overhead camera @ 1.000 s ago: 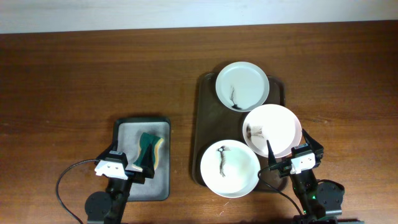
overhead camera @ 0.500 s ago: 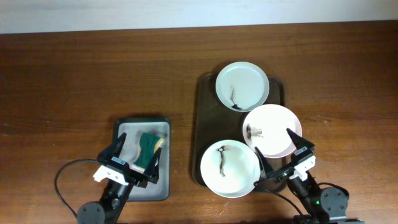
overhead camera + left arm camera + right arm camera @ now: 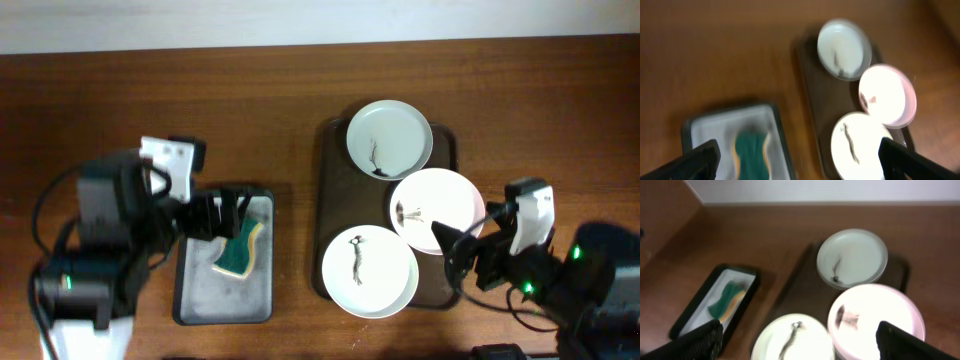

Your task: Clean dirty plates on tray and stack at the side

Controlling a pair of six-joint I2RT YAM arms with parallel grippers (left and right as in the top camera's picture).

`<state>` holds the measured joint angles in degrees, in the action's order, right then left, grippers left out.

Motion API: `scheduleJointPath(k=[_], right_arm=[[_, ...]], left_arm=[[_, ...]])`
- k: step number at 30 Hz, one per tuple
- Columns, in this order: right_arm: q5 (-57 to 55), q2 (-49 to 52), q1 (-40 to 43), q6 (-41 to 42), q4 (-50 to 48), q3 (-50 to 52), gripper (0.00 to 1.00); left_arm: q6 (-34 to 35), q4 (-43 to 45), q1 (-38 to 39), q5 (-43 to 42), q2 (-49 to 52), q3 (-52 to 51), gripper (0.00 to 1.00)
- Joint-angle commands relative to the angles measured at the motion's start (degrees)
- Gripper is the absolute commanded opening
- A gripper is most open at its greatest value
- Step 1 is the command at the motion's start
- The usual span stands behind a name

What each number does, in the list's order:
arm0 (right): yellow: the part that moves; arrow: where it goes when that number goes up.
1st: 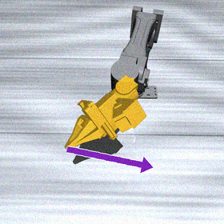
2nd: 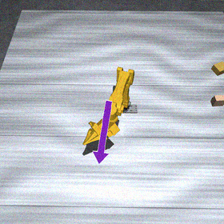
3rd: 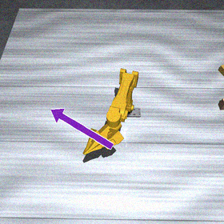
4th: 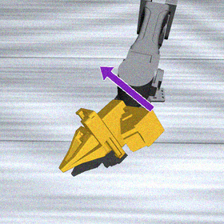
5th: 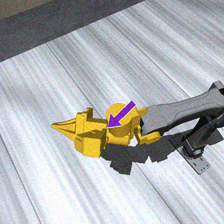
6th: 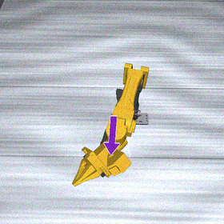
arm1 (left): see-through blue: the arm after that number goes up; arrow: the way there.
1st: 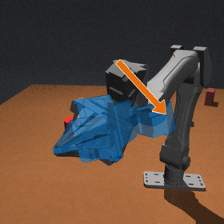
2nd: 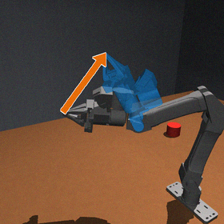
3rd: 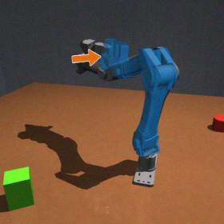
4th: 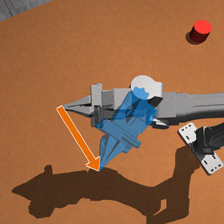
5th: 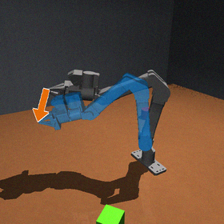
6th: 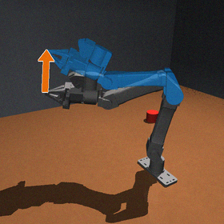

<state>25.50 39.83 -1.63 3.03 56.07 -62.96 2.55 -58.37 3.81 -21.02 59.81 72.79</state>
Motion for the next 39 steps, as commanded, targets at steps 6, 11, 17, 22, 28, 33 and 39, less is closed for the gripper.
scheduleJointPath(k=[6, 11, 17, 22, 28, 33, 39], right_arm=[[9.9, 7.7, 0.2, 0.5, 8.4, -4.3, 0.99], [9.8, 7.7, 0.2, 0.5, 11.0, -4.3, 0.99], [9.9, 9.5, 0.2, 0.5, 11.0, -4.3, 0.96], [9.9, 11.3, 0.2, 0.5, 11.7, -4.3, 0.91], [9.9, 11.3, 0.2, 0.5, 13.2, -4.3, 0.9], [9.8, 11.3, 0.2, 0.5, 14.0, -4.3, 0.9], [3.2, 12.7, 0.2, 0.5, 18.0, -4.2, 0.91]], left_arm=[[3.3, -17.4, -0.2, 9.9, 10.3, 4.3, 1.0], [7.0, 0.5, 0.0, 10.7, 11.5, -19.4, 0.63], [5.7, 19.9, 4.5, 16.6, 21.2, -31.5, 0.61], [5.5, 26.5, 6.6, 17.4, 31.2, -31.4, 0.0], [5.5, 11.2, 6.6, 17.4, 30.7, -17.6, 0.33], [5.5, 13.3, 6.6, 17.4, 31.9, -19.4, 0.59], [5.6, 21.2, 6.6, 14.6, 36.9, -25.0, 0.0]])
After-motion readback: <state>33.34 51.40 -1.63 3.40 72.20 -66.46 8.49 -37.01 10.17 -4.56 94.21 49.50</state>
